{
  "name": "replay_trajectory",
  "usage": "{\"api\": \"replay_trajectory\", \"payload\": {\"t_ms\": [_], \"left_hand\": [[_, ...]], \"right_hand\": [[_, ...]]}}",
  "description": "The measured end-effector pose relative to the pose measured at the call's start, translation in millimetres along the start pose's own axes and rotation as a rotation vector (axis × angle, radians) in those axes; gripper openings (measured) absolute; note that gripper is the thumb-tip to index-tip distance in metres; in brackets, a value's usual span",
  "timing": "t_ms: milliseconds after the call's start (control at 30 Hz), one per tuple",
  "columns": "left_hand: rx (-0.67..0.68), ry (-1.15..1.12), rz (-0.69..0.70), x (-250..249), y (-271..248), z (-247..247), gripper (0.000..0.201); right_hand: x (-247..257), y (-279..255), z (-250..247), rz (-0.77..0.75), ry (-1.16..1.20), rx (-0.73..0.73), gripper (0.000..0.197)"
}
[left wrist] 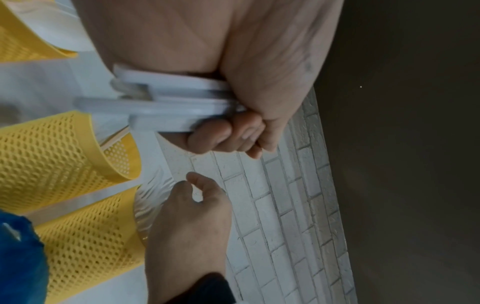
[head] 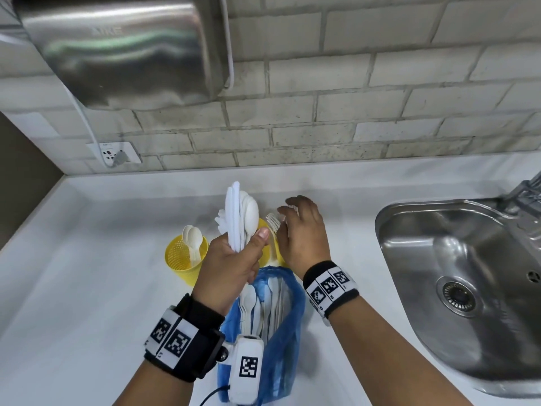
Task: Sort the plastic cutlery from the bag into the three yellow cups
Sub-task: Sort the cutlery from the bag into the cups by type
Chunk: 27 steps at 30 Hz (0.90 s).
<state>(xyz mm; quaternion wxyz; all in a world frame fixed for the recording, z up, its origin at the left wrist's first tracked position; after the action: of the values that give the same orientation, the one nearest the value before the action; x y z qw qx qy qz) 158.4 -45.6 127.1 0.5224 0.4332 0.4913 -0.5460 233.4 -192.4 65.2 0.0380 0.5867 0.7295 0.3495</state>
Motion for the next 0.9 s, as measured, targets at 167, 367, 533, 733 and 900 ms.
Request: {"api": "replay_trajectory", "payload": {"t_ms": [167,367,533,733,900], "left_hand": [[0.097,-0.090,0.010,-4,0,4,0.026],[0.107,0.118,0.144,-15,0,-3,0.021],[0.028,0.249,0.246,-19,1,-11,0.013],[0.038,0.235,0.362,-27,-3,-13,0.017],[0.081,0.221,0.357,-26,-4,-18,0.028]], "right_hand": [[3,-9,10,-0.071,-0.228,0.245,0.056],[15,8,-23,0.013,0.047,0.284,0.063],[49,18,-96,0.078,0.646,-0.083,0.024],[73,5,-122,-0.053,0.841,0.008,0.027],[75,-5,-114,-0.024,0.827,0.108,0.032]]}}
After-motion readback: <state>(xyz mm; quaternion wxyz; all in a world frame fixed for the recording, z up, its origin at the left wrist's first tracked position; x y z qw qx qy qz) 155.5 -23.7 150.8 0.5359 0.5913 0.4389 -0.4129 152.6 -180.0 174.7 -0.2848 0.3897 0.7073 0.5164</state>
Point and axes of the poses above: each hand's wrist, its own y-axis towards the middle knuckle, its own z-axis out of the palm, x = y × z, the point moved 4 cm from there along y, towards the middle knuckle, and after that the axes turned 8 degrees about -y, right-handed, at the moved point
